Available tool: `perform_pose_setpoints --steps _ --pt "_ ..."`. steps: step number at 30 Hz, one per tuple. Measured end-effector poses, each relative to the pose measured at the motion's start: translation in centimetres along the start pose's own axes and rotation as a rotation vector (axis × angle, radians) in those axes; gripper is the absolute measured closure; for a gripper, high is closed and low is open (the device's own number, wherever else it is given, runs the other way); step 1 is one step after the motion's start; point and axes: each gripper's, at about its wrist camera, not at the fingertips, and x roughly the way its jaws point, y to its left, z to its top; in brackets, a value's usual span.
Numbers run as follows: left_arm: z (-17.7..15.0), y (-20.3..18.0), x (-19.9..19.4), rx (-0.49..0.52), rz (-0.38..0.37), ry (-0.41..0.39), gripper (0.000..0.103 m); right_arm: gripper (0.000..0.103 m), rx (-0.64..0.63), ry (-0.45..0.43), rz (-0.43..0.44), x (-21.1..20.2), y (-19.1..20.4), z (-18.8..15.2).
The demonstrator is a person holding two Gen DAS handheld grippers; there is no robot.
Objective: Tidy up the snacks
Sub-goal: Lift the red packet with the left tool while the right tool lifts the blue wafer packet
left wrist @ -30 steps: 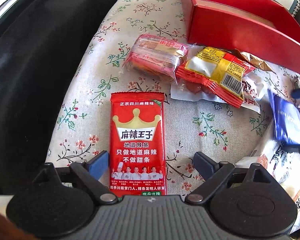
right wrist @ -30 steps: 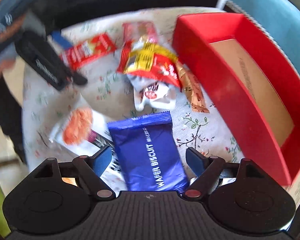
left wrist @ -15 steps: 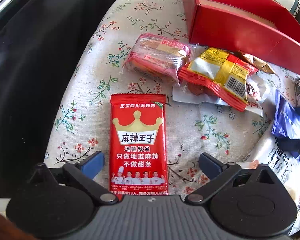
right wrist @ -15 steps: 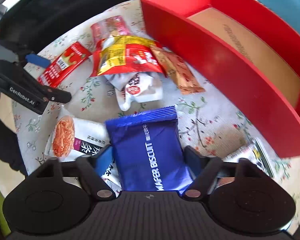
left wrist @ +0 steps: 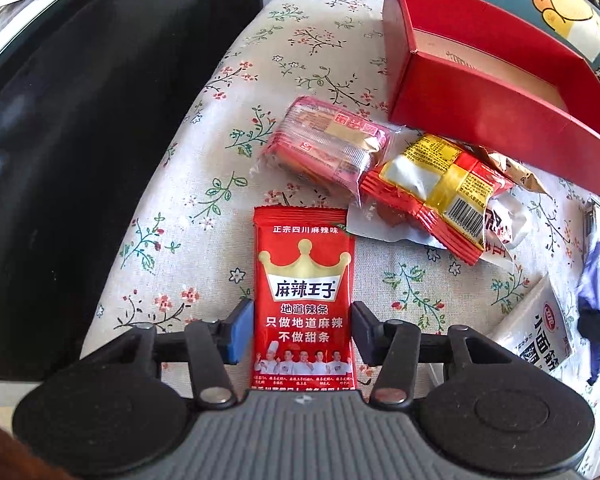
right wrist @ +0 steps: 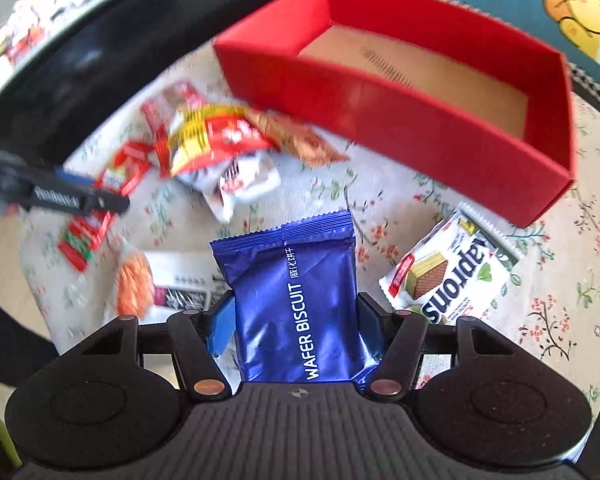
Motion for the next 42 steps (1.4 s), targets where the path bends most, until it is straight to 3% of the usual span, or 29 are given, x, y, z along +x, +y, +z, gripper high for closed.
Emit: perform_pose_setpoints --steps 4,9,10,11,13,16,18,20,24,29,32,35,42 --pt "0.0 -0.3 -0.8 -0.02 -0.037 -0.008 0.012 0.034 0.042 -0.066 0.008 -1.6 -0.1 0.4" --pt "-0.5 -1.1 -3.2 0.027 -0.045 -0.096 0.013 0.034 0.089 -0.113 0.018 -2.4 -0.4 0.5" --pt "-0.3 -1.2 -3.6 0.028 -0.053 -0.111 0.024 0.034 0.094 -0.12 0.015 -2.5 -0.4 0.5" --pt "-0.2 -1.3 -3.9 0.026 -0.07 -0.114 0.029 0.034 0.098 -0.129 0.006 -2.7 -0.3 0.4" --pt "0.1 -1.4 -4.3 0.024 -0.107 -0.119 0.029 0.034 0.108 -0.142 -0.004 -3.0 -0.5 0.5" --pt "0.2 -1.9 -3.8 0.032 -0.087 -0.109 0.028 0.034 0.127 -0.159 -0.011 -3.4 -0.7 0.6" --pt "-0.1 -1.7 -2.9 0.012 -0.1 -0.061 0.02 0.034 0.127 -0.161 -0.01 -3.4 -0.7 0.5" --pt "-0.5 -1.4 -1.9 -0.017 -0.066 -0.025 0.012 0.034 0.119 -0.153 -0.007 -3.1 -0.5 0.5" --pt "-1.1 -1.8 -0.3 -0.024 -0.036 0.003 0.0 0.034 0.108 -0.144 0.003 -2.9 -0.4 0.5" --pt "-2.2 -4.0 0.2 0.029 0.031 -0.028 0.0 0.034 0.112 -0.149 0.015 -3.2 -0.5 0.5" --pt "-2.2 -3.3 -0.4 -0.007 0.033 -0.029 0.001 0.034 0.108 -0.152 0.012 -3.4 -0.4 0.4" --pt "-2.1 -2.4 -0.8 -0.043 0.027 -0.025 0.01 0.034 0.101 -0.155 0.01 -3.6 -0.5 0.3" --pt "-2.2 -1.7 -1.6 -0.081 -0.008 -0.018 0.014 0.034 0.1 -0.18 0.0 -4.1 -0.2 0.5"
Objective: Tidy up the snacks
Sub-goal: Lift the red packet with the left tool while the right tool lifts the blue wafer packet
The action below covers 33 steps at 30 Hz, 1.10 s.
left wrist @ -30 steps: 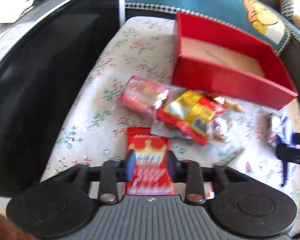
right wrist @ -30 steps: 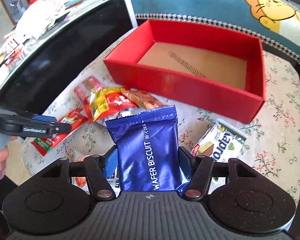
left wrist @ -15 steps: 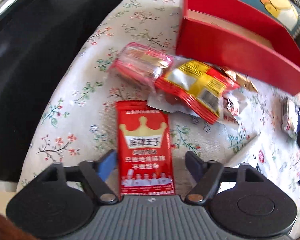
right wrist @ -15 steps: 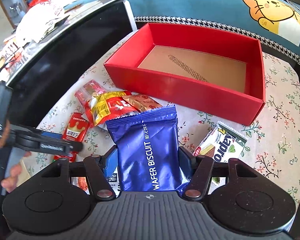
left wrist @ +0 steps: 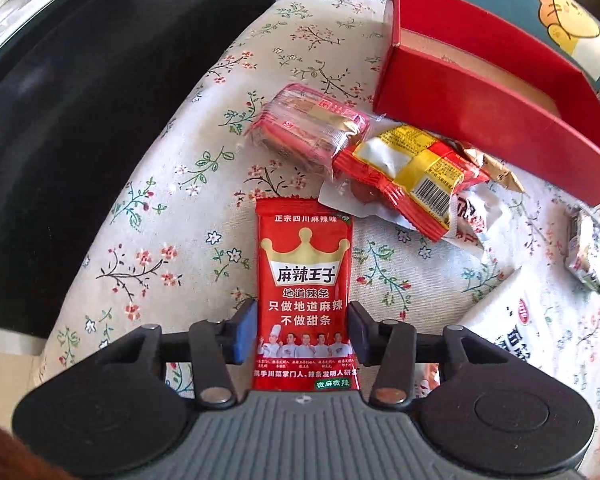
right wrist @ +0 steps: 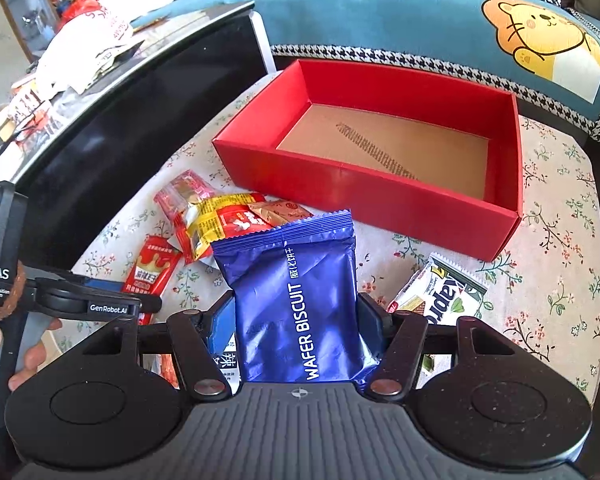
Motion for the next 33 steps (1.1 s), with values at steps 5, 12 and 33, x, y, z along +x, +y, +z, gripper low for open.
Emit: perform_pose_setpoints --steps 5,12,33 --pt "0.3 0.4 -2.0 -0.021 -0.04 -0.052 0.015 0.034 0.004 -0.015 -0.002 -0.3 -0.1 0.2" --pt "0.2 -0.5 -3.1 0.027 -0.077 -0.069 0.033 0.034 0.018 -0.033 -0.005 -0.5 -0.3 0.7" --pt "-0.2 -0.7 1.2 0.079 0.038 -0.012 0.007 0.034 0.0 -0.006 0.013 0.0 0.0 0.4"
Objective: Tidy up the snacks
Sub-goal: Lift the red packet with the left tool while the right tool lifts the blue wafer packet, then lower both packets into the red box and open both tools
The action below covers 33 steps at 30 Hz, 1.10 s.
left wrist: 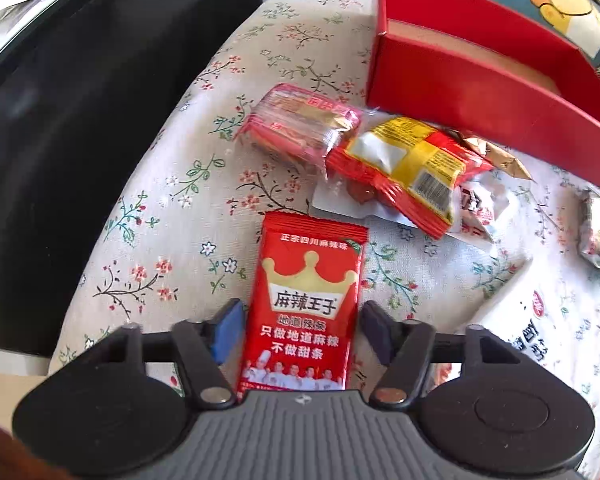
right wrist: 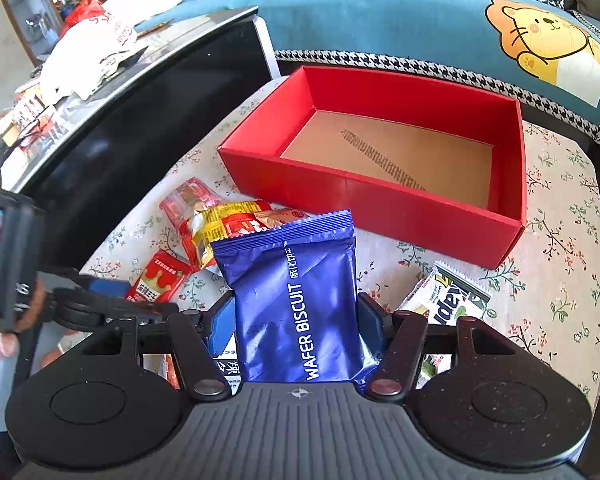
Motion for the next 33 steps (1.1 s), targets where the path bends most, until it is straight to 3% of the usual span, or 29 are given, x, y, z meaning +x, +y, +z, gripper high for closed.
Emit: perform_pose_setpoints --steps 2,7,19,24,33 --pt "-0.2 0.1 -0.3 -0.005 0.004 0.004 0.013 0.034 -0.001 0.0 -0.001 0.0 -0.1 0.0" --pt "-0.6 0.7 -1.2 -0.046 -0.043 0.009 0.015 0.034 0.003 -0.015 -0.001 -0.3 -0.1 0.2" --pt "0.9 -0.5 -6.9 -0.045 -0.172 -0.136 0.015 0.034 0.037 -0.071 -0.014 -1.3 -0.9 0.9" --pt "4.3 -2.7 -8.0 -0.015 -0.23 -0.199 0.015 0.034 0.074 -0.103 -0.034 -1.2 -1.8 1.8" --pt "12.1 -7.4 -6.2 0.019 -0.247 -0.253 0.015 0.034 0.129 -0.173 -0.088 0.4 -3.8 6.2"
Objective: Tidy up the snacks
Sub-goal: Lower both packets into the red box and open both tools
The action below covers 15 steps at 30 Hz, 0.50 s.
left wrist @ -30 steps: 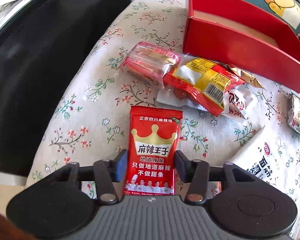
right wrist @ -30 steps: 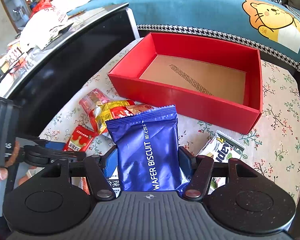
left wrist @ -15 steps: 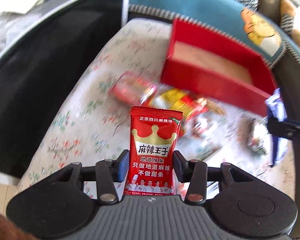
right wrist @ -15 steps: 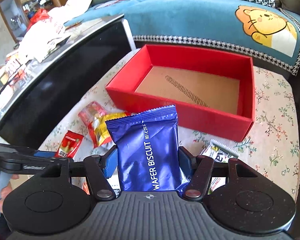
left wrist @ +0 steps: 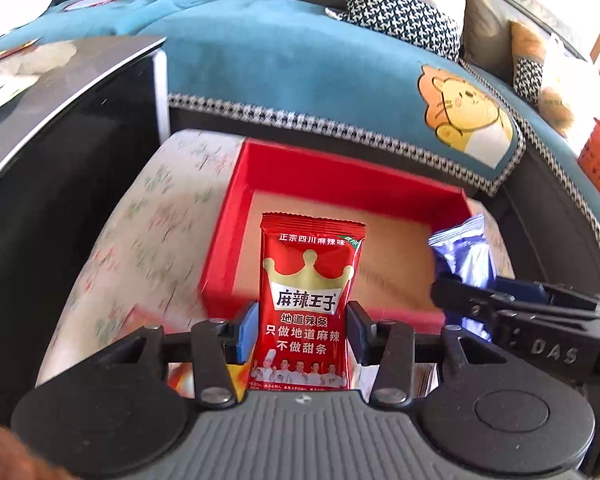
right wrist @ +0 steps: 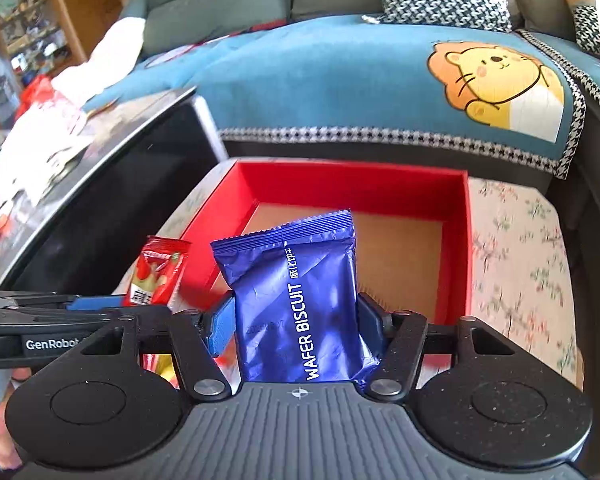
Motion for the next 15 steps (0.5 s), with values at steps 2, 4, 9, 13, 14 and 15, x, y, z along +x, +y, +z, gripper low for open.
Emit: perform_pose_setpoints --steps 2,4,9,13,14,15 --pt "1.3 -0.4 0.9 0.003 0.004 -0.016 0.015 0.034 0.021 -0.011 -0.011 0.9 -0.7 0.9" --pt "2.6 -0.7 1.7 0.005 0.012 -0.034 0.015 0.034 0.036 -0.019 -0.021 1.8 -1.3 1.8" --pt "4.8 -1.0 4.4 -0.001 0.034 -0.044 0.015 0.034 0.042 -0.024 -0.032 3.7 -2.4 3.1" --pt "5.3 -1.2 6.9 0.02 0.074 -0.026 0.015 0.034 0.053 -0.021 -0.023 5.5 -3.0 3.6" --pt "5.3 -1.2 7.5 0.021 0.08 -0.019 0.015 0.034 0.053 -0.018 -0.024 6.0 -3.1 3.5" --pt "5.3 -1.0 8.0 0.021 0.085 -0.012 0.015 0.034 0.054 -0.012 -0.026 6.5 -3.2 3.4"
